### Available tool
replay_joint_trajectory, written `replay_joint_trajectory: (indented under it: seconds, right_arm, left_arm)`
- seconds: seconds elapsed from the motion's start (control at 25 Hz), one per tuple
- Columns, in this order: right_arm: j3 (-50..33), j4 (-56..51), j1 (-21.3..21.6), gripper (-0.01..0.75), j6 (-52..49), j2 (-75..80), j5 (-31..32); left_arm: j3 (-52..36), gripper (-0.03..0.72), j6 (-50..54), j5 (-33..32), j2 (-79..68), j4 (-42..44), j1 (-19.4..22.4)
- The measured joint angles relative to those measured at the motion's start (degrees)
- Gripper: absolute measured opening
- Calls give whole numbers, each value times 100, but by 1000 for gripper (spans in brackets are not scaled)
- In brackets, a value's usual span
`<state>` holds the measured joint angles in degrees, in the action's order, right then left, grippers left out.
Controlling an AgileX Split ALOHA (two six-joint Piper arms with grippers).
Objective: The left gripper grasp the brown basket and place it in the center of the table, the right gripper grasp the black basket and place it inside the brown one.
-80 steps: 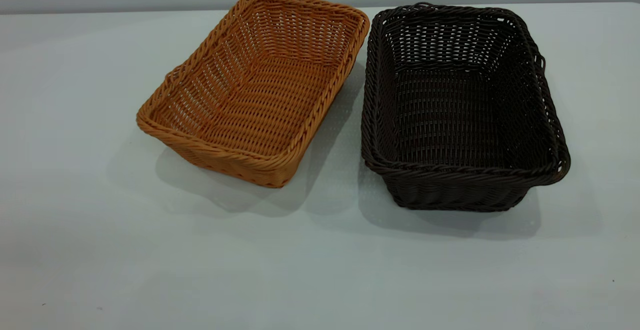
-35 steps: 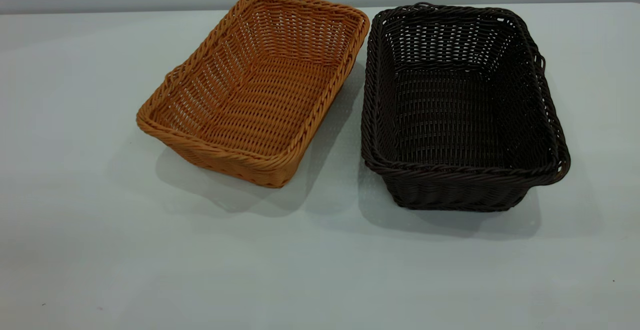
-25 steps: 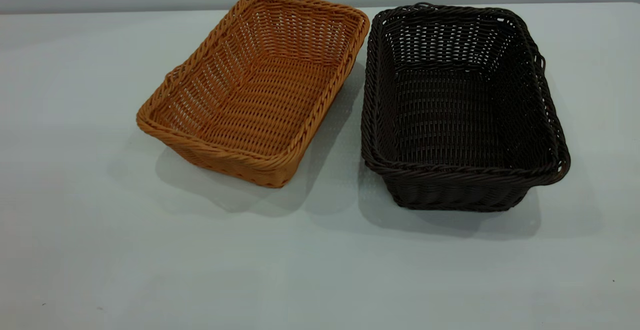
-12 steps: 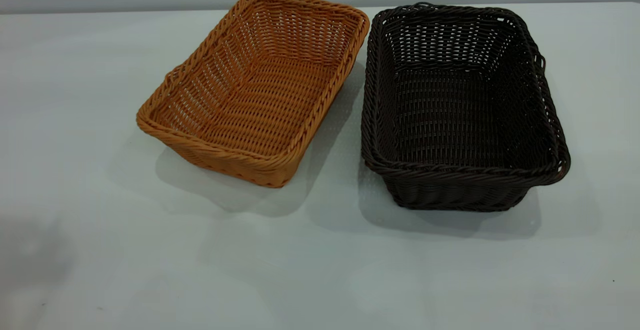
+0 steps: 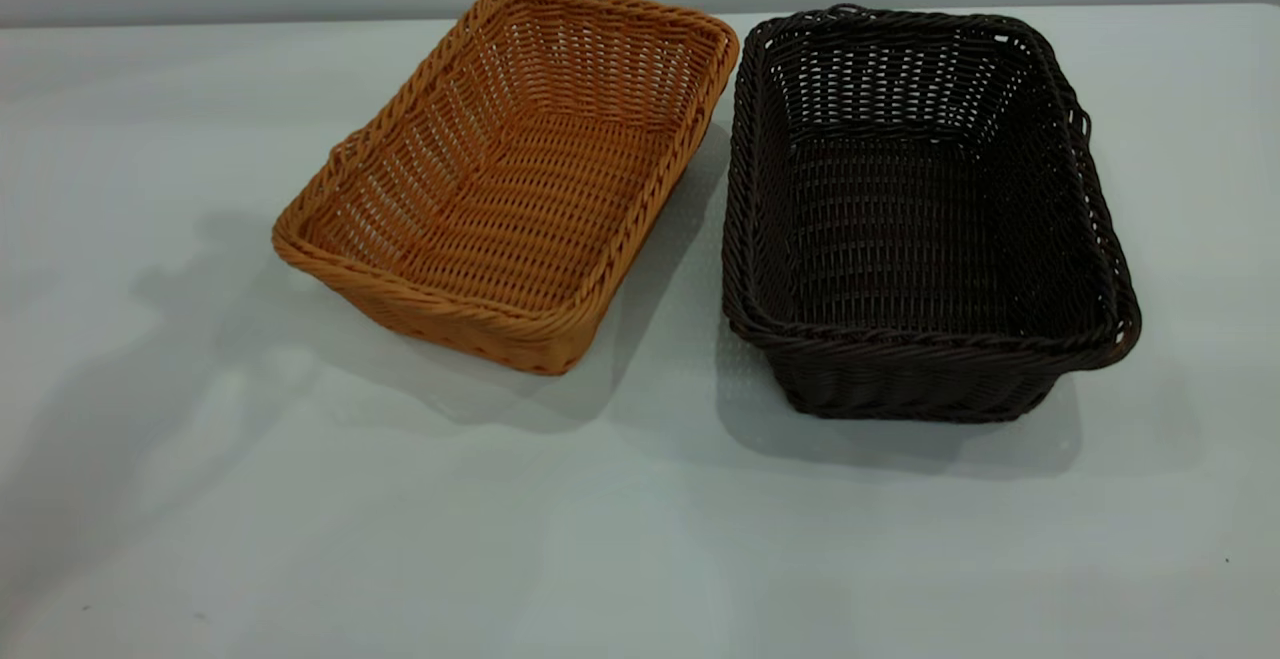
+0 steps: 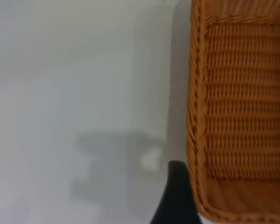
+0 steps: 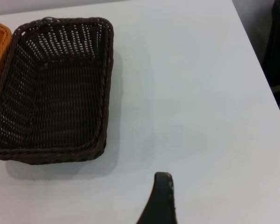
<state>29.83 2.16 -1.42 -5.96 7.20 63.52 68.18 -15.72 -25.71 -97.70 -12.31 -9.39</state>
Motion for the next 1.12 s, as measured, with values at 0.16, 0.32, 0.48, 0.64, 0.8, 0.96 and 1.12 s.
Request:
replay_joint_trajectory:
  seconds: [0.16,0.32,0.48,0.64,0.8,0.96,1.12]
  right_arm:
    - [118,0,0,594,-69,328,-105]
    - [220,0,0,594,-89,761,-301]
    - [312,-27,0,594,-102,1417,-488]
    - [424,-216,0,594,-102,2197,-663]
    - [520,-554,0,594,-96,3001,-898]
    - [520,-974,0,594,3,3802,-1216]
    - [520,-1628,0,594,215,4725,-1618]
  left_arm:
    - [549,534,-48,57,-962,0,-37]
    - [958,534,-223,86,-1741,-17,-168]
    - [1320,534,-300,209,-2437,-17,-270]
    - [1709,534,-315,278,-3037,-21,-286]
    - [2103,534,-315,310,-3531,-21,-357]
    - [2428,534,-315,310,-3927,-39,-464]
    - [2631,478,-315,362,-4189,-43,-505]
